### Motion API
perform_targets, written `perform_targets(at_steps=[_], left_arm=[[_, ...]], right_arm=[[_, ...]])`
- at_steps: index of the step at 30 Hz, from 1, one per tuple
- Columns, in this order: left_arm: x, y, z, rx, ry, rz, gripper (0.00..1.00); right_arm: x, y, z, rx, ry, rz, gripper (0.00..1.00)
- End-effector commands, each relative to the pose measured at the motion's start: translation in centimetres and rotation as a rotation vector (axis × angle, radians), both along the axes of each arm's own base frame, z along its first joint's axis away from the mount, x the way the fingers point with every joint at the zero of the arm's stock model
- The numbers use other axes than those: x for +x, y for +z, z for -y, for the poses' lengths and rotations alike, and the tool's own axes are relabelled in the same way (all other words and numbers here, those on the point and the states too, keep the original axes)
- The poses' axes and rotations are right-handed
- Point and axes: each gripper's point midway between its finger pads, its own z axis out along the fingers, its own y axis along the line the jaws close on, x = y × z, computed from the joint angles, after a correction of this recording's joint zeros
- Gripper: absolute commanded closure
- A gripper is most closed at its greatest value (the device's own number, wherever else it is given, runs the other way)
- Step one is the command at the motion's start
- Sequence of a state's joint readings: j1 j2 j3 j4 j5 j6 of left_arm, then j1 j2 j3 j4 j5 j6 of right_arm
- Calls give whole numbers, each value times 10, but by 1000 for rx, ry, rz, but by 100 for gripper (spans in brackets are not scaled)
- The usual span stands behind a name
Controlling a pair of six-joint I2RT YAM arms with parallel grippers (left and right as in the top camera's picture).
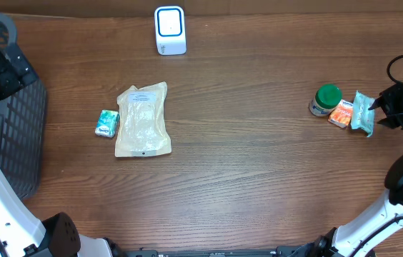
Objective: Scan the item barcode
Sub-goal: 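Carry the wipes pack right and release it beside the tissue pack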
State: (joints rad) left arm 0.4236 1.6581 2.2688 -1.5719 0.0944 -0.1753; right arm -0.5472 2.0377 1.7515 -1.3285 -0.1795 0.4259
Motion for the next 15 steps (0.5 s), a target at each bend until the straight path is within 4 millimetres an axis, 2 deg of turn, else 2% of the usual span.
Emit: perform_targets(at_steps=[1,5,7,11,15], left_arm=[[1,1,1,8,-22,2,0],[1,1,1,8,-22,2,0],[1,1,1,8,-22,2,0],[1,1,1,8,-22,2,0],[1,1,1,8,-22,2,0]], right_arm=[[-2,3,-4,8,45,-2,61],[-4,13,-9,17,60,-13,62],[-1,24,-17,26,124,8,62],[9,52,-36,4,236,31,64],[19,90,-57,-73,333,46,65]])
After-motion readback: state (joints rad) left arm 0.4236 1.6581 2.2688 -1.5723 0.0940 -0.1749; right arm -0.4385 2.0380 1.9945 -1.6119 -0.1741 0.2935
